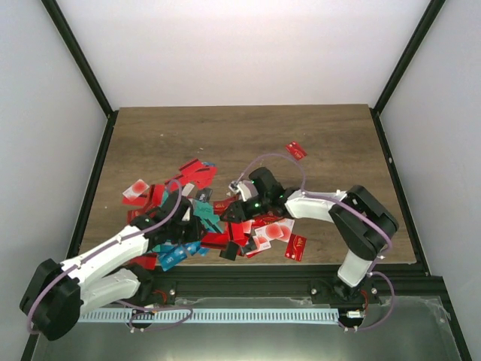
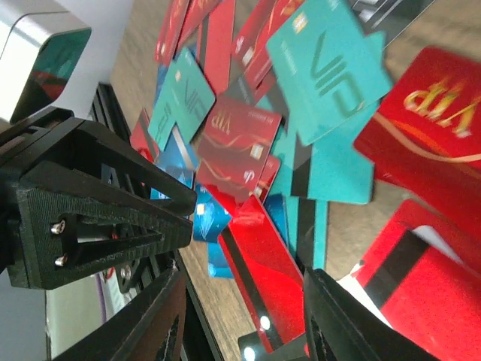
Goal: Put the credit cards into the card holder
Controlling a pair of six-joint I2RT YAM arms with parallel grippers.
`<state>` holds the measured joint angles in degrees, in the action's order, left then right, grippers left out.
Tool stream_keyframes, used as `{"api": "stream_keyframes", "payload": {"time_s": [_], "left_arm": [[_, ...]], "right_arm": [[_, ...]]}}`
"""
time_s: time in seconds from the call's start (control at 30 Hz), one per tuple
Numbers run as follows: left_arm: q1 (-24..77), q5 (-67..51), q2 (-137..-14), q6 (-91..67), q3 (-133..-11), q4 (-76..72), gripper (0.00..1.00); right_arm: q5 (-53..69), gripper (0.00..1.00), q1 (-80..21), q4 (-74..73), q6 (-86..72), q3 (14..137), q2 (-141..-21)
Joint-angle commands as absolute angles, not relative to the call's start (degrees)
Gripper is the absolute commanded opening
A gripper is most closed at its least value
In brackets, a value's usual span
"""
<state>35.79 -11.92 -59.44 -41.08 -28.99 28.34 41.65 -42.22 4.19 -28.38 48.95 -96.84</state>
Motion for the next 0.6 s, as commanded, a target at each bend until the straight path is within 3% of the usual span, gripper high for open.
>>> {"api": "stream_keyframes", "payload": {"time_s": [0.0,0.57], "left_arm": [[38.71,-13.35,-56.77,-46.13,-25.87,31.14,0.30],[43.71,-14.09,-60.11,-54.93,-17.51,16.10,0.31]], "right_arm": [[41.27,0.45,-45.91,0.66,-23.13,52.42,-99.96],[36.63,0.45,-50.38,-5.67,-18.42,59.56,-110.08]]}}
